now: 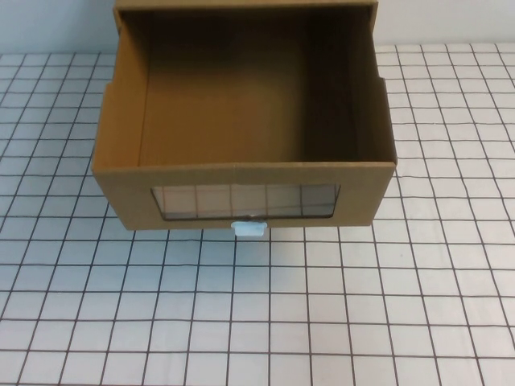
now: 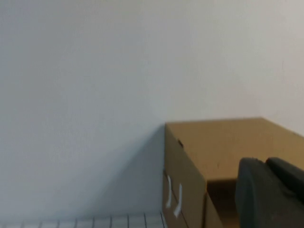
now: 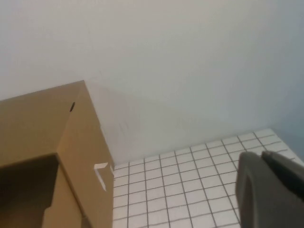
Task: Close the shoe box
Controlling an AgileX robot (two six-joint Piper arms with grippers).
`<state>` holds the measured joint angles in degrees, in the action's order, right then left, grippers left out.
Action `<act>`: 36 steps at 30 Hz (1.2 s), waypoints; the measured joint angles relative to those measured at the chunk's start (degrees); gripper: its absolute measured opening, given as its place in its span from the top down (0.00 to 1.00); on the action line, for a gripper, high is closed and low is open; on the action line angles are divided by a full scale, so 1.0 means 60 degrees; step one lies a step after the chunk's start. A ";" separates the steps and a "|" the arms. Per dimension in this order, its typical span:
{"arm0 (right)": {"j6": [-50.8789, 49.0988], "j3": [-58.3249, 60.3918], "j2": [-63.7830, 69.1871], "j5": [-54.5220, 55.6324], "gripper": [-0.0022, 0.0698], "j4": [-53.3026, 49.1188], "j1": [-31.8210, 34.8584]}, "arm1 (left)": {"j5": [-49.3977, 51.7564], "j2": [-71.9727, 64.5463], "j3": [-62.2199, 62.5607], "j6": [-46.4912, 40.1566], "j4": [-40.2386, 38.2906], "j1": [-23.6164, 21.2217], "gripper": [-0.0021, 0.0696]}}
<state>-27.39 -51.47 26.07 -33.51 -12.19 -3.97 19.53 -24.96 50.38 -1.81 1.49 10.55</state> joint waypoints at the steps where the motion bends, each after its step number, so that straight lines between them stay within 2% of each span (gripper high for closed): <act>1: 0.0000 0.0000 0.0000 -0.0045 0.99 0.0101 0.0000 | 0.0245 -0.0177 0.0000 0.0244 -0.0048 0.0000 0.98; 7: 0.0371 0.0019 0.0082 -0.0301 0.99 0.1409 -0.0290 | 0.1582 -0.1589 0.0046 0.1447 -0.0410 0.0000 0.98; 11: 0.2848 0.0019 0.0579 -0.0690 0.99 0.3054 -0.0995 | 0.2542 -0.2781 0.0696 0.1210 -0.0939 0.0000 0.98; 20: 0.8545 -0.0655 0.3152 -0.3264 0.99 0.8064 -0.1443 | 0.5840 -0.5879 0.4324 -0.1182 -0.2693 0.0000 0.98; 25: 1.0534 -0.1157 0.4209 -0.4158 0.99 1.0702 -0.1443 | 0.6504 -0.7826 0.6437 -0.2996 -0.4788 0.0000 0.98; 30: 1.1122 -0.1198 0.4742 -0.4383 0.99 1.1787 -0.1443 | 0.6869 -0.9821 0.8443 -0.3579 -0.6315 0.0000 0.98; 36: 1.1182 -0.1219 0.4803 -0.4449 0.98 1.1891 -0.1443 | 0.7534 -1.2809 1.1086 -0.2732 -0.7540 0.0000 0.98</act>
<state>39.70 -58.78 54.88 -60.21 59.15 -12.63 64.74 -101.82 116.90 -18.21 -43.75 10.55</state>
